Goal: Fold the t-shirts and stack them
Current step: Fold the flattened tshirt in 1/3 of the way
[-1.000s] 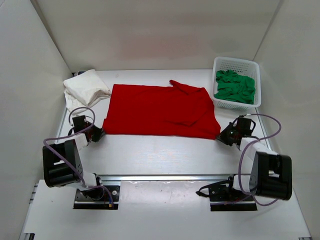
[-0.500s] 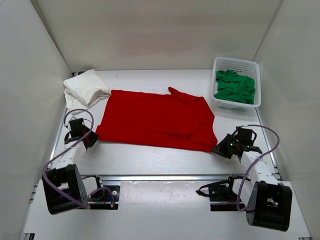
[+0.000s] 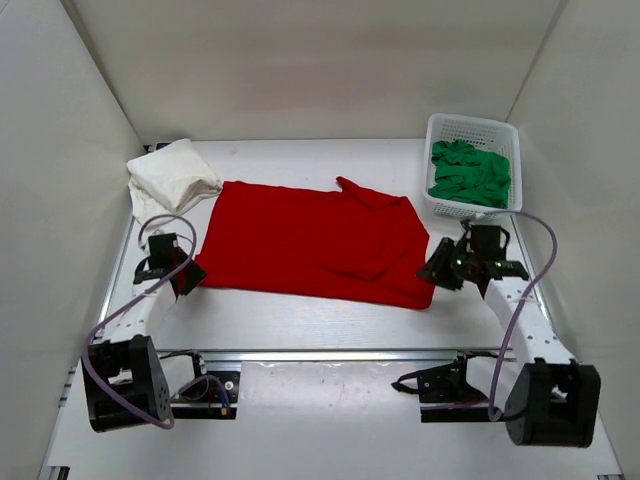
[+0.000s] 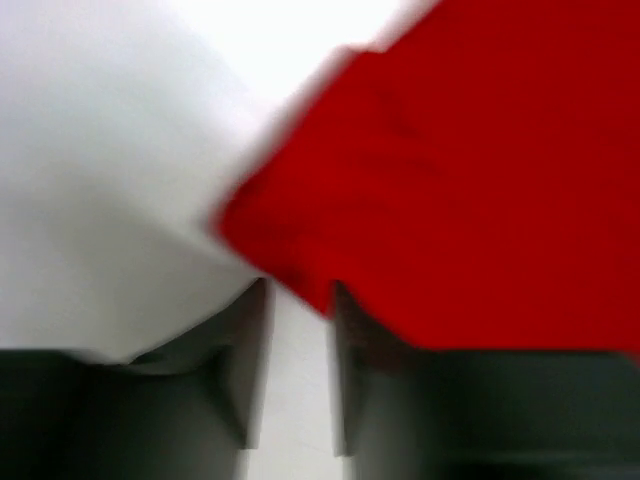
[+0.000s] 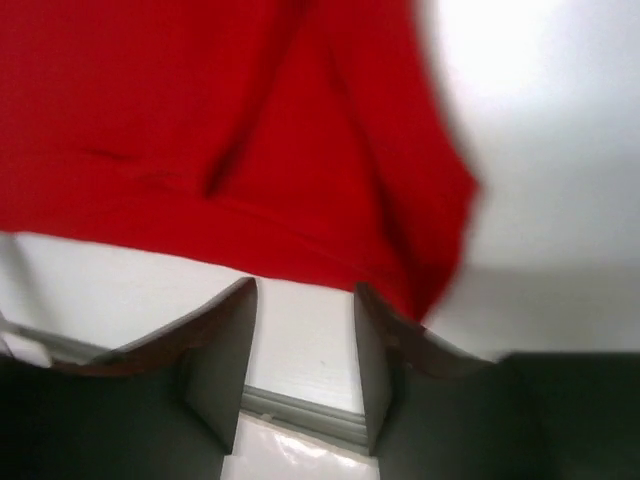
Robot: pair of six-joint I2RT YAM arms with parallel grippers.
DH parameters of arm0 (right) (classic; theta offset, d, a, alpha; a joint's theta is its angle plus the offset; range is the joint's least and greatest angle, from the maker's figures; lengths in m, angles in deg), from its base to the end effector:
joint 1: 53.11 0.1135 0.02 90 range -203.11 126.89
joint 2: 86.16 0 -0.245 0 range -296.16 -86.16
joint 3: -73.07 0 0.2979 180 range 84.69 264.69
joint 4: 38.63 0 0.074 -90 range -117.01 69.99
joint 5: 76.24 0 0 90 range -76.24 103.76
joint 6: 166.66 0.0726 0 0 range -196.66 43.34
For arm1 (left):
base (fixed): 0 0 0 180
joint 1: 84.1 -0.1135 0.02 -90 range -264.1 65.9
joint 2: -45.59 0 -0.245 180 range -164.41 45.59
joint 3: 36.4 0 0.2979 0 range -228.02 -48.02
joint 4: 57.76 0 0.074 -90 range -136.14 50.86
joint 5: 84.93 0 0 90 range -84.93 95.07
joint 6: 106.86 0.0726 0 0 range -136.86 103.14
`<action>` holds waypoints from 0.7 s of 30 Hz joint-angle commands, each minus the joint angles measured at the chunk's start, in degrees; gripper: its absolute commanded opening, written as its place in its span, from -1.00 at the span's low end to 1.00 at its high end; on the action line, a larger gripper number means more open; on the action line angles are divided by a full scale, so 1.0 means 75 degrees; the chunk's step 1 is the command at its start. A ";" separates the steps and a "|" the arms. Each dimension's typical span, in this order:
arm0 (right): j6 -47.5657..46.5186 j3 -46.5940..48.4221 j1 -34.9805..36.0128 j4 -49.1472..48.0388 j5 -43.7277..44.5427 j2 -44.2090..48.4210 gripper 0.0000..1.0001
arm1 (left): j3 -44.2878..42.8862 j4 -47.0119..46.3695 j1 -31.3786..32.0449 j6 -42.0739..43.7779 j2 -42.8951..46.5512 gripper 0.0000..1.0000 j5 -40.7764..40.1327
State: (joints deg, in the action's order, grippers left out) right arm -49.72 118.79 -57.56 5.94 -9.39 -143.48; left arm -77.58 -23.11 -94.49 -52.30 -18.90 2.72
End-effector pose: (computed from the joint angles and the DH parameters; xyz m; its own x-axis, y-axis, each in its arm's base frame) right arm 0.2593 0.0084 0.1429 -0.8049 0.4805 -0.3484 0.2443 0.8032 0.5434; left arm 0.2609 0.0509 0.0925 -0.5624 -0.6921 -0.4524 -0.6477 0.7088 -0.2793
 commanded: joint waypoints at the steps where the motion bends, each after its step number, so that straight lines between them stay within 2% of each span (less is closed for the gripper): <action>1: -0.0393 0.0854 0.1349 -0.0710 0.0367 -0.0524 -0.47 | -0.0593 -0.0829 0.0924 0.0272 0.0068 -0.33 0.1070; 2: -0.0300 0.0913 0.1680 -0.0911 0.0473 -0.0850 -0.94 | -0.0698 -0.0971 0.1172 0.0168 0.0009 -0.40 0.1075; 3: -0.0241 0.0994 0.2077 -0.1307 0.0544 -0.1213 -1.00 | -0.0803 -0.1205 0.2091 0.0062 -0.0049 -0.49 0.0994; 5: -0.0124 0.0984 0.2596 -0.2127 0.0895 -0.1682 -1.00 | -0.1014 -0.1639 0.3873 0.0038 -0.0260 -0.52 0.0049; 7: 0.0040 0.1019 0.2900 -0.2655 0.0805 -0.2152 -0.96 | -0.1284 -0.1804 0.4732 0.0190 -0.0692 -0.51 -0.0330; 9: 0.0250 0.0925 0.3006 -0.3138 0.0685 -0.2539 -0.70 | -0.1414 -0.2084 0.4866 0.0215 -0.1079 -0.51 0.0182; 12: 0.0543 0.0657 0.3346 -0.3736 0.0521 -0.2752 -0.16 | -0.1099 -0.2519 0.4655 0.0050 -0.1385 -0.51 0.1003; 13: 0.0661 0.0609 0.3486 -0.3923 0.0730 -0.2821 -0.11 | -0.0935 -0.2717 0.4609 -0.0020 -0.1409 -0.51 0.1063; 16: 0.0943 0.0293 0.3394 -0.4345 0.0499 -0.3044 -0.06 | -0.0653 -0.2906 0.4690 0.0002 -0.1398 -0.51 0.1133; 21: 0.1306 -0.0047 0.3207 -0.5119 0.0229 -0.3291 -0.22 | -0.0547 -0.3187 0.4796 -0.0114 -0.1433 -0.50 0.1392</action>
State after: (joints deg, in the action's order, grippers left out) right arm -42.90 119.45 -32.69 -25.12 -6.31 -167.55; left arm -81.82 -42.65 -58.95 -52.48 -30.20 10.45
